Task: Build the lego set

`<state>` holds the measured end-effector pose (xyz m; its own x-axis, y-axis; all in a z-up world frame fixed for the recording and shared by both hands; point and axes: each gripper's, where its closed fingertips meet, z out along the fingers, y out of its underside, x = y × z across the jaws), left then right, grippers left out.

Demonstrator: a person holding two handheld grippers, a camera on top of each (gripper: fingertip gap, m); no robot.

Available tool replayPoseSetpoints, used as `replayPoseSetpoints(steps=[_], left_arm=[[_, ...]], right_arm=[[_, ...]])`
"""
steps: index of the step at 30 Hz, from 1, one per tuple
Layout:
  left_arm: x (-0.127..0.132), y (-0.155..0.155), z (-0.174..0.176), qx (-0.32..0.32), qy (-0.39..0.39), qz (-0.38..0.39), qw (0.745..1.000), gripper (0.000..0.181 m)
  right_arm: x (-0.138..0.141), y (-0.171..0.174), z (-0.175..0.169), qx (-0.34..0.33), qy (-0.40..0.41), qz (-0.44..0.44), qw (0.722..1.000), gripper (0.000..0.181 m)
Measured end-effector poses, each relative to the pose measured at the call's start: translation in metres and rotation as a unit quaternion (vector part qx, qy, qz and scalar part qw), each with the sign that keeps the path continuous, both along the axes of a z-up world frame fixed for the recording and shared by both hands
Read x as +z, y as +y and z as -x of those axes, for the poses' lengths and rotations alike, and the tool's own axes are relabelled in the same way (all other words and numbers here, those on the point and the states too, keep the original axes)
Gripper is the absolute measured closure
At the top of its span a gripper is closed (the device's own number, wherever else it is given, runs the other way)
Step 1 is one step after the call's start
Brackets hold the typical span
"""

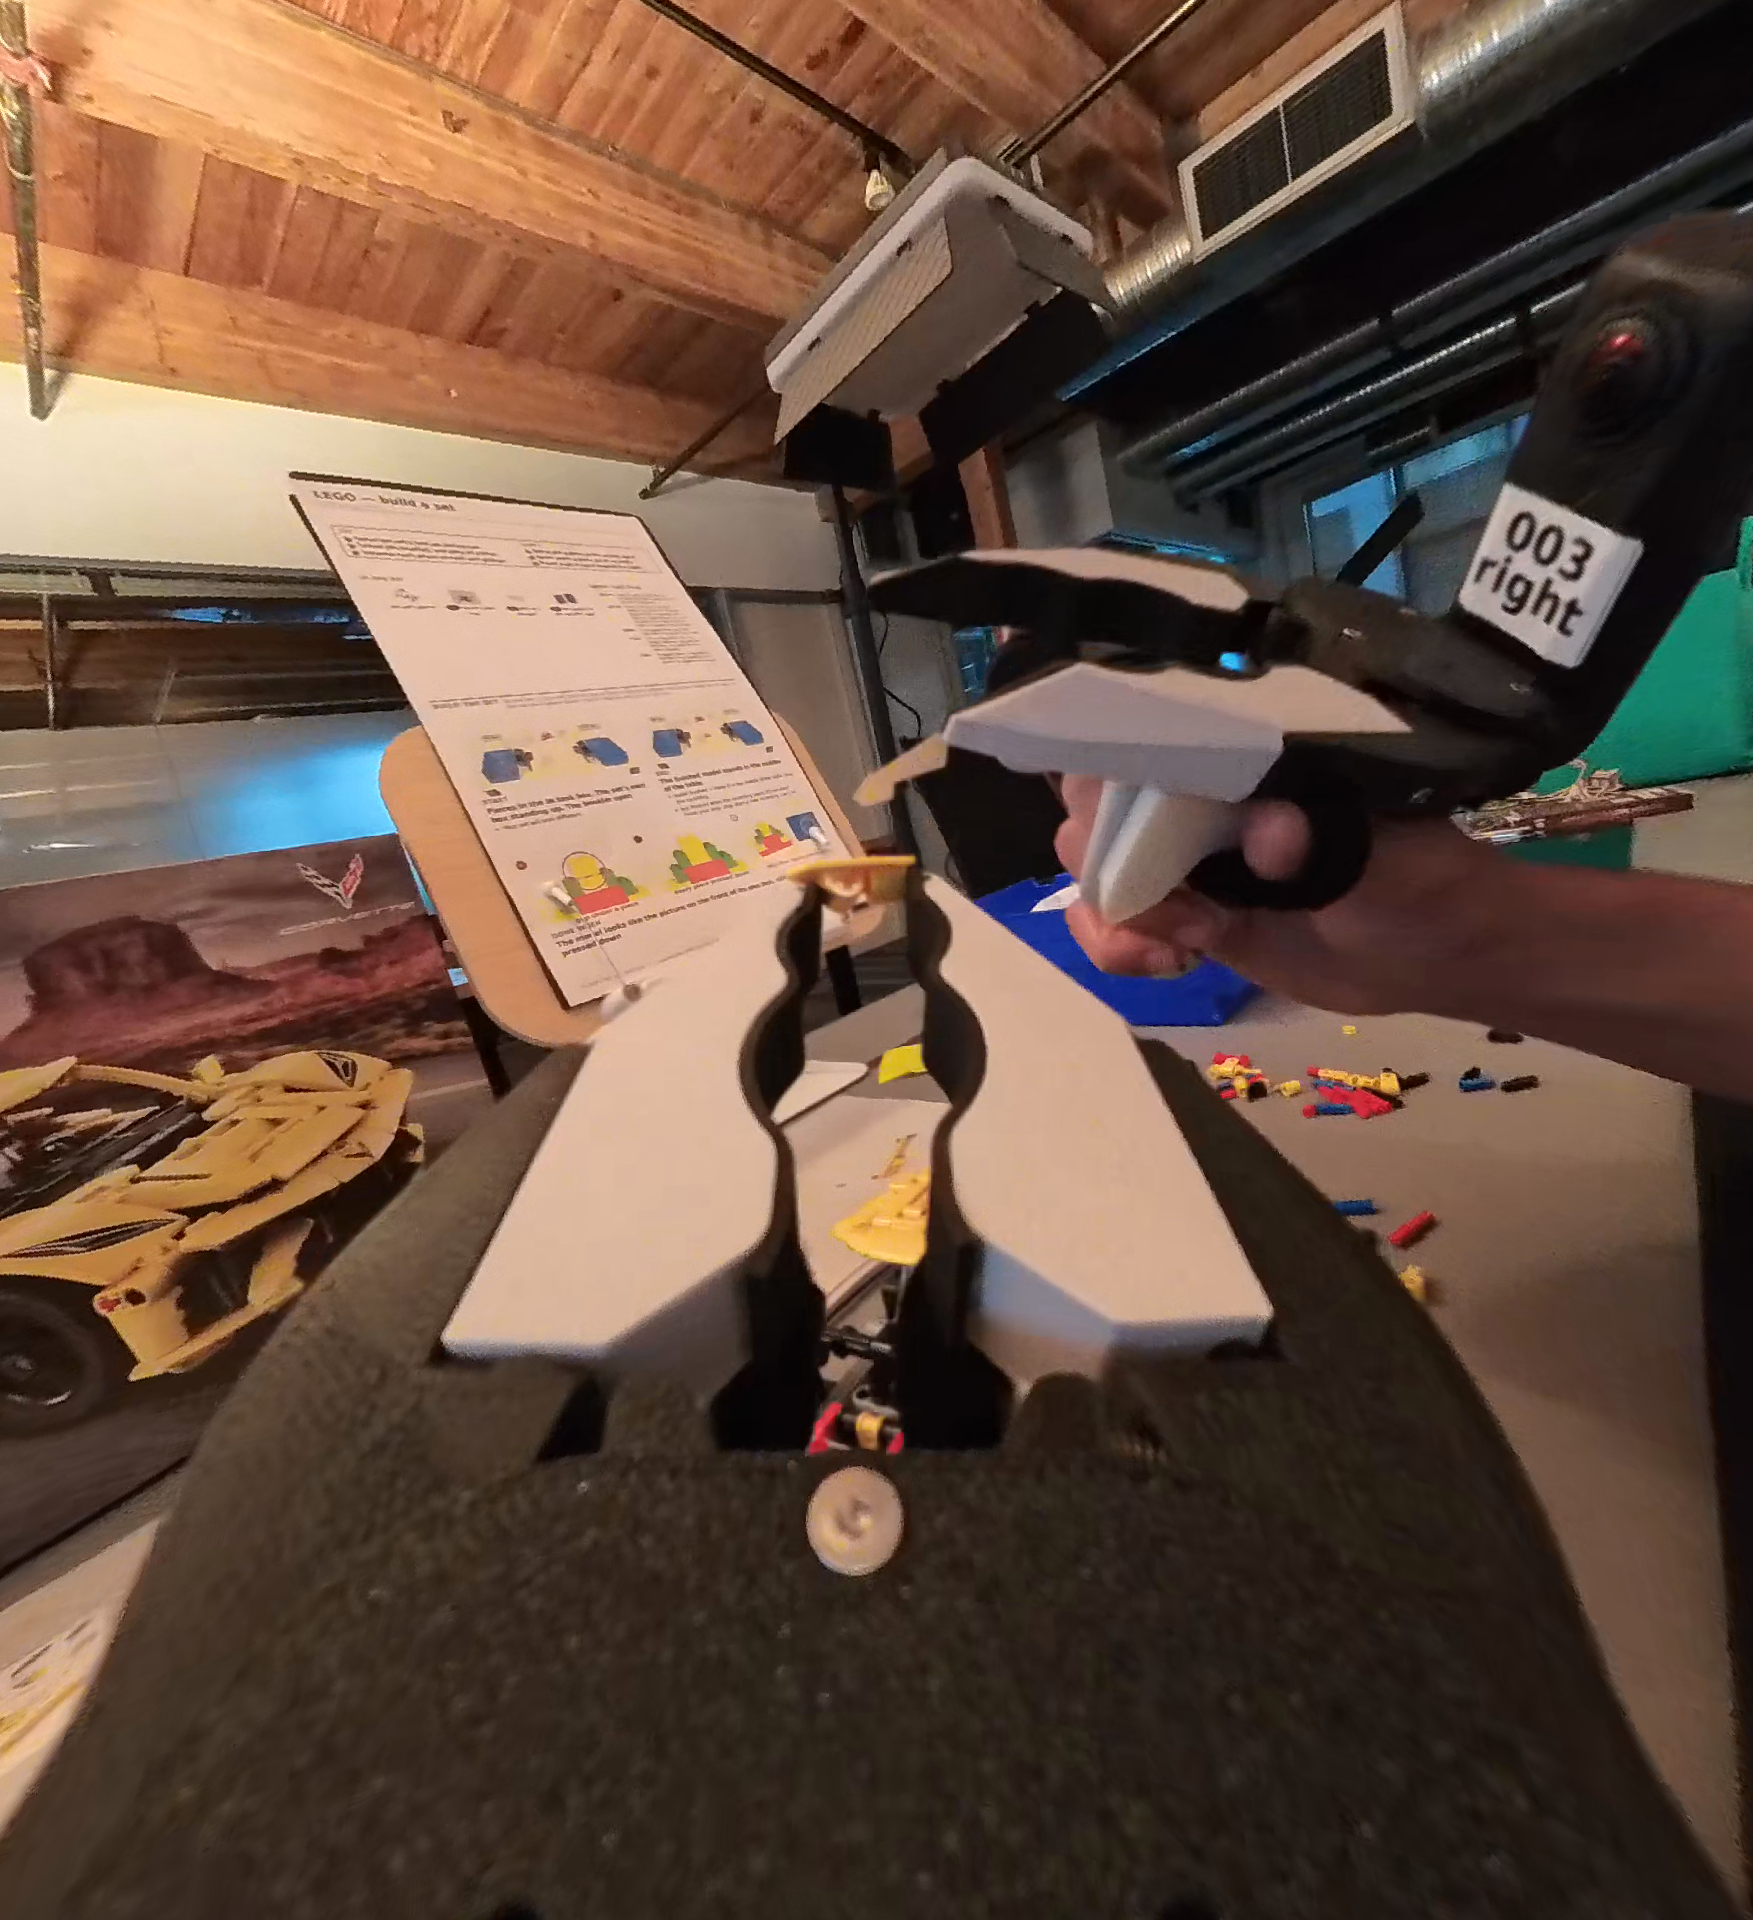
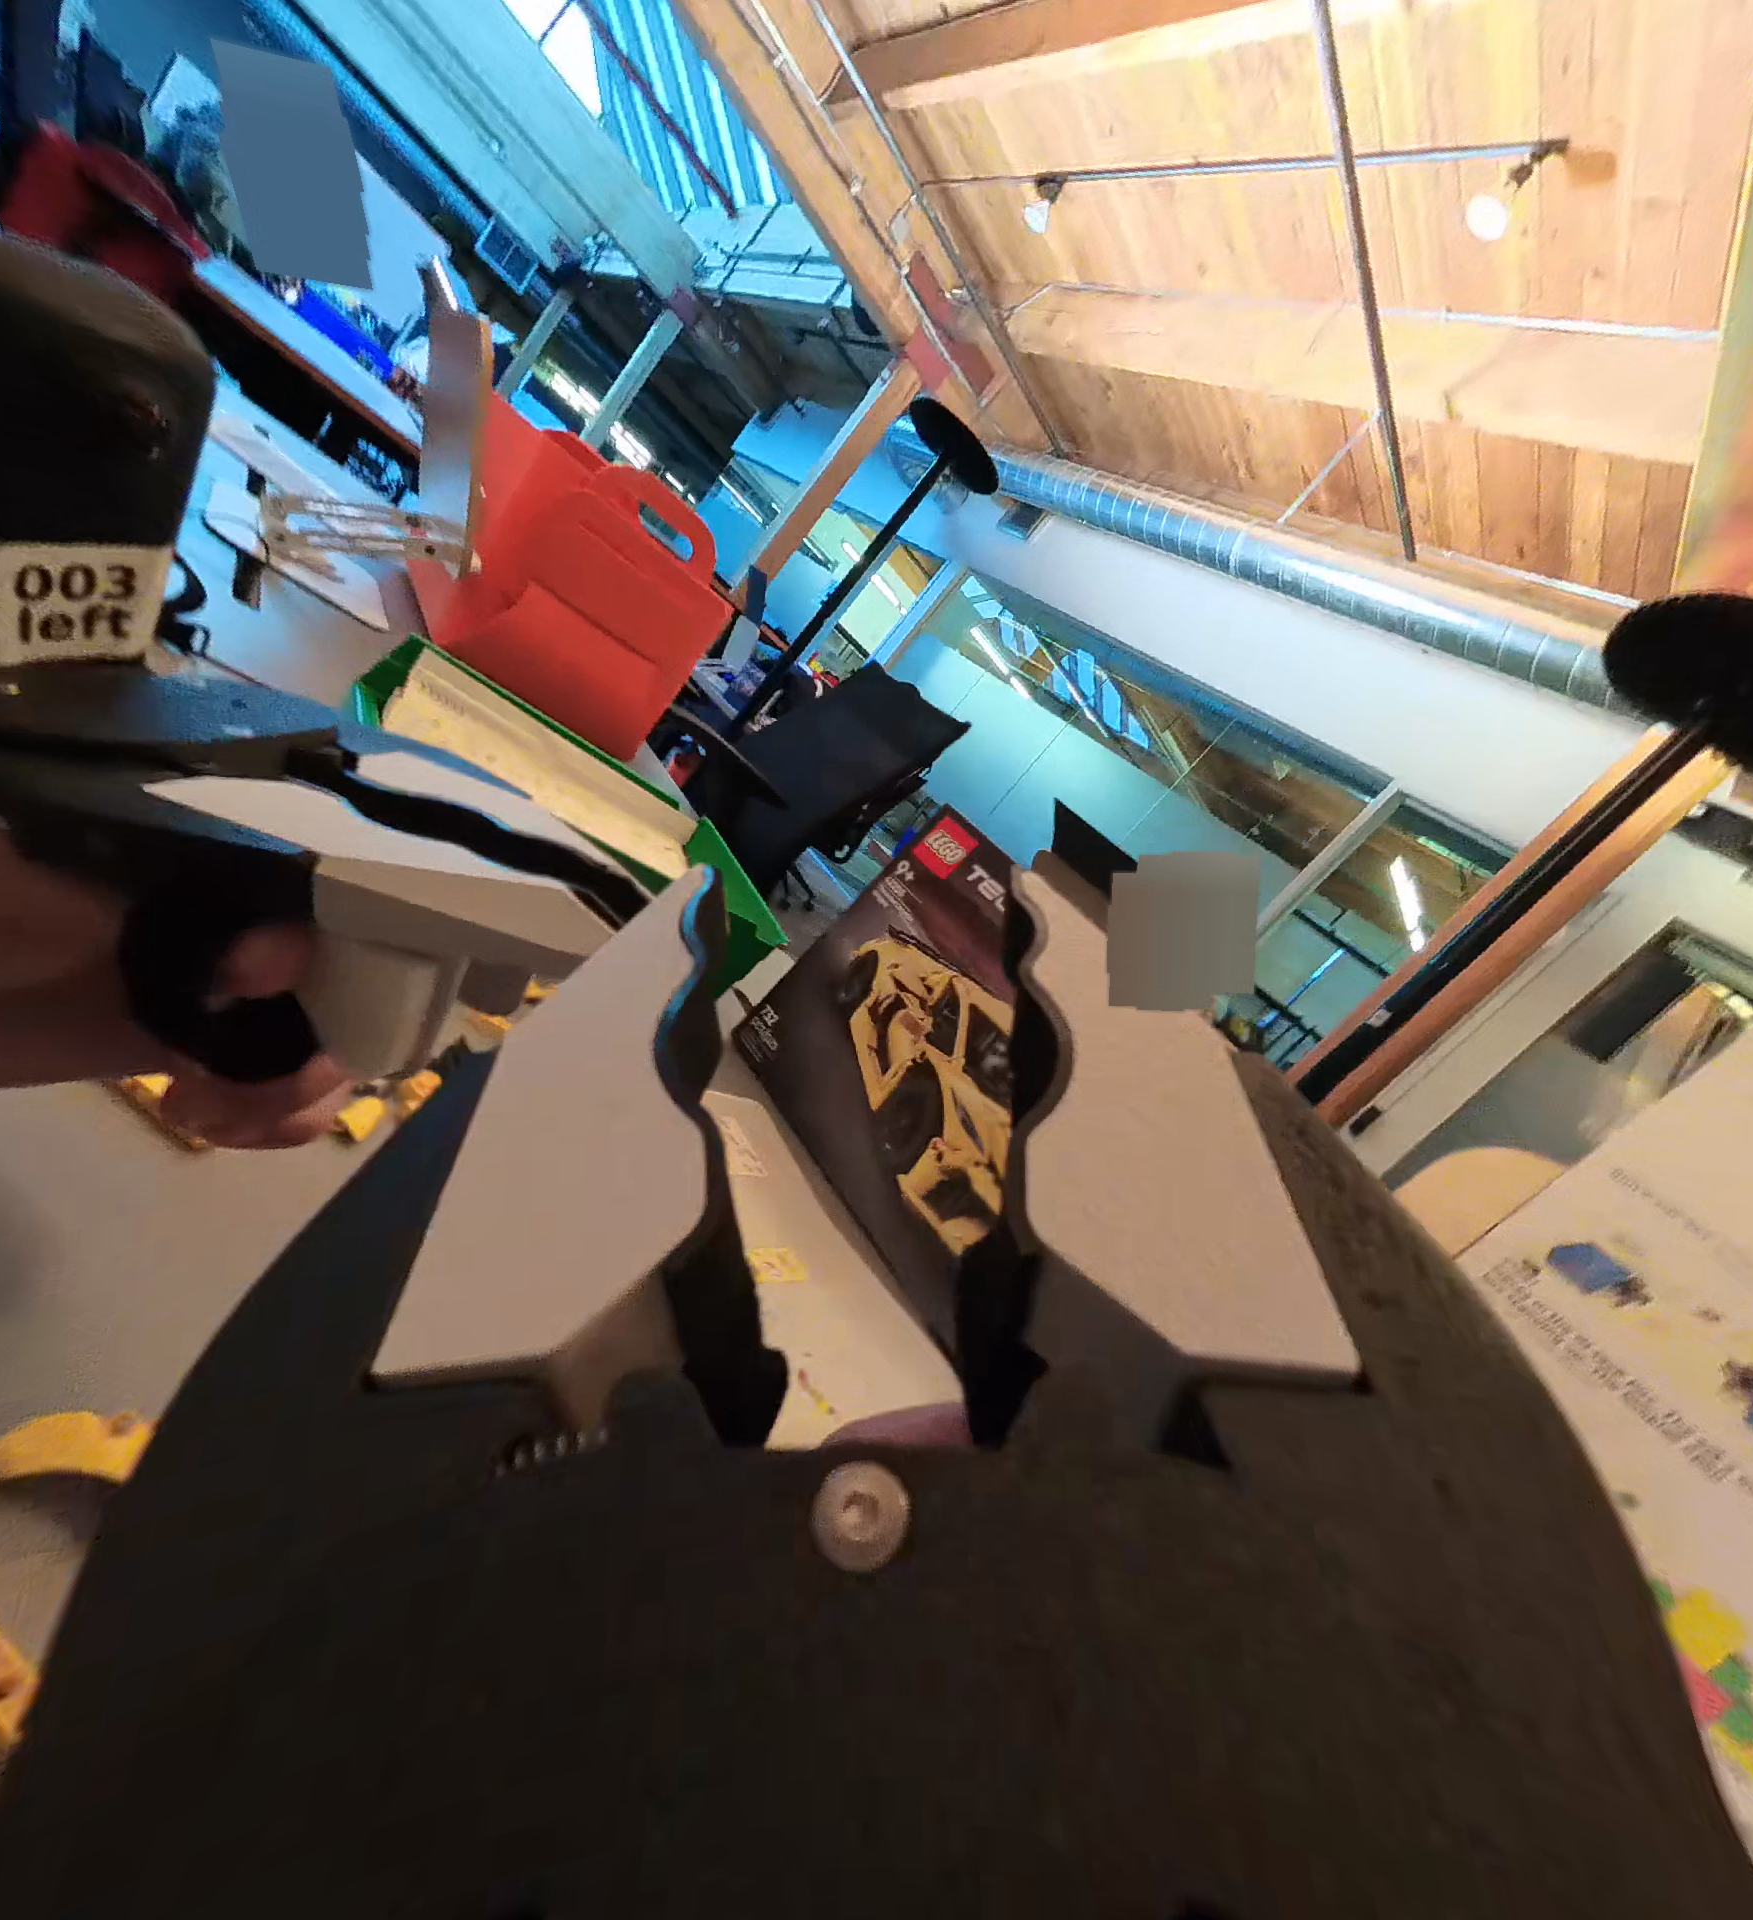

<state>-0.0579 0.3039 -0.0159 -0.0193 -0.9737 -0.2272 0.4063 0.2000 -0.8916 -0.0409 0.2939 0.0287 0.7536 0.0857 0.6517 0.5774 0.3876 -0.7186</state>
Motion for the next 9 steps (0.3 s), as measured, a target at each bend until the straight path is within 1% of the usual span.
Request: replayPoseSetpoints(steps=[6, 9], left_arm=[[-0.0023, -0.0103, -0.0004, -0.08, 0.018, 0.052, 0.995, 0.166], [-0.0103, -0.0093, -0.0054, -0.09, 0.046, 0.064, 0.993, 0.166]], right_arm=[[-0.0005, -0.0009, 0.0017, -0.001, -0.071, -0.02, 0.997, 0.13], [-0.0051, 0.0005, 0.0005, -0.007, -0.079, -0.015, 0.997, 0.131]])
